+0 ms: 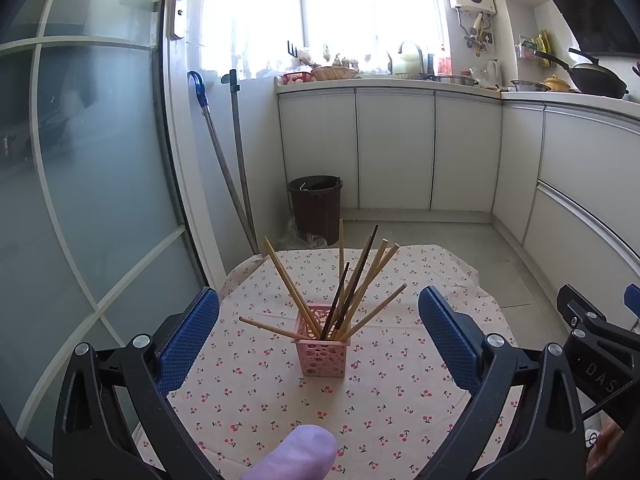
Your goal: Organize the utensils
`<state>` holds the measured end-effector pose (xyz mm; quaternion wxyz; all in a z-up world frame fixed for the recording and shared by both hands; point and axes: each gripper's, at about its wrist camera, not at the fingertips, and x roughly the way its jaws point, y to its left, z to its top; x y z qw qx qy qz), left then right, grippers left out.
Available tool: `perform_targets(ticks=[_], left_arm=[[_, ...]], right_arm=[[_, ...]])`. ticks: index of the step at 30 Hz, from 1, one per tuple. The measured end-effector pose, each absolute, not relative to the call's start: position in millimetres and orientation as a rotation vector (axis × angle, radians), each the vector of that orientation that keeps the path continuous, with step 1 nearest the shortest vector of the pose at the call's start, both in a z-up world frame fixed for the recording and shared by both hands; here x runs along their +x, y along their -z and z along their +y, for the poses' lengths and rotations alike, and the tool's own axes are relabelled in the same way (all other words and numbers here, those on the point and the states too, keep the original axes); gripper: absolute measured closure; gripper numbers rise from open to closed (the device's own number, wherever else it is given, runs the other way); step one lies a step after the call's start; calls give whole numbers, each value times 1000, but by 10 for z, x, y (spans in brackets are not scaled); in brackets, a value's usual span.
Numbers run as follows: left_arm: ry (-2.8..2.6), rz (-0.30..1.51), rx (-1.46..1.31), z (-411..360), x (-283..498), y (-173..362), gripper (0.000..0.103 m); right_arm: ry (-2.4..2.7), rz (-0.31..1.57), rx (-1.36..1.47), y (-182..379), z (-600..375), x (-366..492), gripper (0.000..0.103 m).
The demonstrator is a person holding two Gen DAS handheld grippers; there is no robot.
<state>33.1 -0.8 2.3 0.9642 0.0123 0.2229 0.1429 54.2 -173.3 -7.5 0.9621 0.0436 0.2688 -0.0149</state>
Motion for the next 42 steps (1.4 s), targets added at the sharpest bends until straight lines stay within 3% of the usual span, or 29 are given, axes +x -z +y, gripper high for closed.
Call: perform_targets(ticks=[42], left_arm=[[-304, 488, 21, 12, 379, 30, 7]], right_arm=[[28, 562, 84, 115, -1737, 558, 7]])
